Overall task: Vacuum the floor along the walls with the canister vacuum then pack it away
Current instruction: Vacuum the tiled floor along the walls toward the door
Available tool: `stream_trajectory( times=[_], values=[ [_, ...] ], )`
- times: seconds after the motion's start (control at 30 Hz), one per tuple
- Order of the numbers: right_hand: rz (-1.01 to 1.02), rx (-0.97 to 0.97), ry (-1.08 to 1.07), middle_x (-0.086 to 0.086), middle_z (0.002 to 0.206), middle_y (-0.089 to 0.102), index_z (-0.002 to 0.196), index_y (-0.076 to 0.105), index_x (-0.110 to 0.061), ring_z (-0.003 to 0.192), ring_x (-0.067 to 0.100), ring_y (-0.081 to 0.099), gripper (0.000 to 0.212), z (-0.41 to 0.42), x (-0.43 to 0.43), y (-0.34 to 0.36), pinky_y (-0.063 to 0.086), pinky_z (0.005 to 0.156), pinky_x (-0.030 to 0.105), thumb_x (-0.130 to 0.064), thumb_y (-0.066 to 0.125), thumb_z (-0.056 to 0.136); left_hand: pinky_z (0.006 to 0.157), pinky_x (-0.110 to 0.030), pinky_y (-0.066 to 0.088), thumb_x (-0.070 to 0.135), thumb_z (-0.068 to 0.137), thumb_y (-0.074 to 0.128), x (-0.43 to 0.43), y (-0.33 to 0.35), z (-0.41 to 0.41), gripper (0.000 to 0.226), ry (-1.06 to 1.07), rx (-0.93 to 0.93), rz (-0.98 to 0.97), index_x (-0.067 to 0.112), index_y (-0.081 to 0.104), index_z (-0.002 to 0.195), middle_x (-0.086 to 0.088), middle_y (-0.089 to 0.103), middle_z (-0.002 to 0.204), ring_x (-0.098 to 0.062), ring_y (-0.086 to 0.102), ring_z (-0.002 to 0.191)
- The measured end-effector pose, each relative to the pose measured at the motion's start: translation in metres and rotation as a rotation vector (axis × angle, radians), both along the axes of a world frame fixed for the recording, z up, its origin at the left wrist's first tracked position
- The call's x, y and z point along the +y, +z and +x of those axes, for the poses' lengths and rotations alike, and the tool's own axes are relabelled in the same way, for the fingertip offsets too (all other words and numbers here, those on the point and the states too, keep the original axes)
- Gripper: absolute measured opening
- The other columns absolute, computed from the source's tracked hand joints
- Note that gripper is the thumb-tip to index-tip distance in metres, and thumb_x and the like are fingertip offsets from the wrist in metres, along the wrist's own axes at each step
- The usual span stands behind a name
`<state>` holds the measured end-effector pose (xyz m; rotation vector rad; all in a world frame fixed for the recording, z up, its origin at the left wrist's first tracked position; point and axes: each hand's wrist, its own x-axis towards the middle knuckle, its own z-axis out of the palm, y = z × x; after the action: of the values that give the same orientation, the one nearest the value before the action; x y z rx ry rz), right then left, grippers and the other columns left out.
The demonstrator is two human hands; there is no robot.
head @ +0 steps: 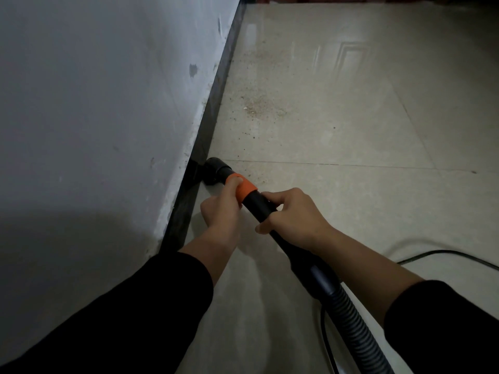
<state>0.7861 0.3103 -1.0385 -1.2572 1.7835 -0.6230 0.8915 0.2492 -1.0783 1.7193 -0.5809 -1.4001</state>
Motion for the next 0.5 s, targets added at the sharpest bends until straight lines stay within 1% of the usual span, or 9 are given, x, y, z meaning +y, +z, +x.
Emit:
stream_trajectory(
  times=[0.07,0.2,0.33,0.43,0.5],
  values=[
    [-0.016,0.033,0.010,0.010,0.082,0.071,0.104,0.074,-0.018,0.069,0.022,0.065,0.037,0.001,0.000,0.001,0.054,0.066,0.032,-0.009,0.078,0.068,0.059,-0.028,0.040,0.036,0.075,0.076,-0.001,0.001,-0.001,0.033,0.003,0.015,0.003,0.007,0.062,0.084,-0.005,0.059,0.074,-0.016,0.052,0.063],
    [-0.038,0.089,0.014,0.011,0.088,0.072,0.109,0.072,-0.016,0.076,0.025,0.067,0.041,-0.001,0.003,0.006,0.056,0.073,0.036,-0.009,0.078,0.069,0.056,-0.028,0.038,0.033,0.074,0.074,0.001,0.004,-0.007,0.028,0.009,0.047,0.009,0.009,0.060,0.075,-0.004,0.057,0.070,-0.017,0.051,0.061],
    [-0.029,0.113,0.016,0.012,0.093,0.072,0.115,0.069,-0.013,0.078,0.025,0.068,0.046,-0.008,0.010,0.012,0.055,0.073,0.033,-0.008,0.078,0.070,0.056,-0.027,0.039,0.030,0.074,0.075,0.007,0.008,-0.016,0.025,0.027,0.081,0.022,0.009,0.060,0.074,-0.005,0.059,0.071,-0.018,0.053,0.062],
    [-0.017,0.118,0.009,0.012,0.097,0.072,0.117,0.068,-0.012,0.081,0.024,0.067,0.047,-0.012,0.015,0.016,0.056,0.076,0.033,-0.008,0.078,0.071,0.056,-0.027,0.040,0.030,0.075,0.074,0.011,0.010,-0.022,0.025,0.003,0.088,0.019,0.010,0.061,0.075,-0.004,0.059,0.070,-0.017,0.053,0.062],
    [-0.012,0.124,0.007,0.011,0.097,0.071,0.118,0.068,-0.013,0.080,0.023,0.067,0.047,-0.015,0.018,0.018,0.054,0.072,0.030,-0.009,0.078,0.072,0.055,-0.027,0.040,0.029,0.076,0.074,0.014,0.010,-0.025,0.024,-0.004,0.100,0.011,0.010,0.060,0.074,-0.004,0.059,0.071,-0.017,0.054,0.063]
  ],
)
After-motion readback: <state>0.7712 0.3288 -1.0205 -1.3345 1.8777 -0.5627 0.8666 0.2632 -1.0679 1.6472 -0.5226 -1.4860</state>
